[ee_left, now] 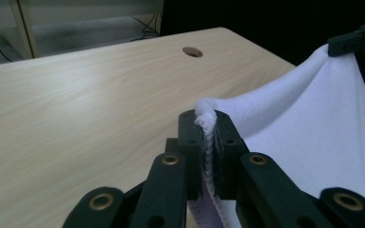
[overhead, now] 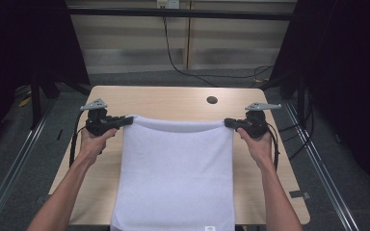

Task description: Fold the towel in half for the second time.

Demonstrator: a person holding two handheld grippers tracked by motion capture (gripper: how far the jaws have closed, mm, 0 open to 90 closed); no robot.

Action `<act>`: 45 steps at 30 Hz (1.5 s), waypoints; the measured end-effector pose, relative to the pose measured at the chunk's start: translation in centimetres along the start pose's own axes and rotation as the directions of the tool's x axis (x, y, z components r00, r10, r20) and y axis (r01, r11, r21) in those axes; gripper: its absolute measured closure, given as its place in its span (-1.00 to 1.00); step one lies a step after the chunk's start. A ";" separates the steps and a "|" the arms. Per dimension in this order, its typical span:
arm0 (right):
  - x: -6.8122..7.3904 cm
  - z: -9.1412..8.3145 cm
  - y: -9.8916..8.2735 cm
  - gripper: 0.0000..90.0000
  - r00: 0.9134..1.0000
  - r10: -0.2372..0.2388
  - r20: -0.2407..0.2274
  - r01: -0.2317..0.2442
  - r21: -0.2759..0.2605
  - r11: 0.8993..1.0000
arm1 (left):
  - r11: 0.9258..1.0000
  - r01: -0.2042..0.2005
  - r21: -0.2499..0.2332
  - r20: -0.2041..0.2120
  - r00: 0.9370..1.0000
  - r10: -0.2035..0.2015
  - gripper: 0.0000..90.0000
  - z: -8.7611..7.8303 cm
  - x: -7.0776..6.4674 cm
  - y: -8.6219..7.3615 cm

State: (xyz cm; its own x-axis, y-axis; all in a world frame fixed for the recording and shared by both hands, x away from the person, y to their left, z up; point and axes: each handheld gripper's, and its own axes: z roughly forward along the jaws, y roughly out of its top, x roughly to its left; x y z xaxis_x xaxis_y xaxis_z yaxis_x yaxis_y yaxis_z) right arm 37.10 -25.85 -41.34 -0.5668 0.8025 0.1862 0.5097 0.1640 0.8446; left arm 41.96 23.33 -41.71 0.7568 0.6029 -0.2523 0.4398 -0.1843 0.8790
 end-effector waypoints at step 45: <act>10.9 -8.6 -12.3 0.86 0.983 -0.134 -0.125 0.143 0.068 0.987 | 0.981 -0.093 0.168 0.137 0.988 0.070 0.83 -7.7 -8.4 -12.5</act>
State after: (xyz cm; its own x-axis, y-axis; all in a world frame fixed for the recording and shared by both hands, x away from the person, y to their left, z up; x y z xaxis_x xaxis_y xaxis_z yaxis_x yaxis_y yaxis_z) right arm 19.07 -24.01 -45.43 -0.7062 0.6956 0.1322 0.4660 0.3160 0.8264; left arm 26.35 26.53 -47.41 0.8451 0.4762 -0.2429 0.4423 -0.3676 0.8181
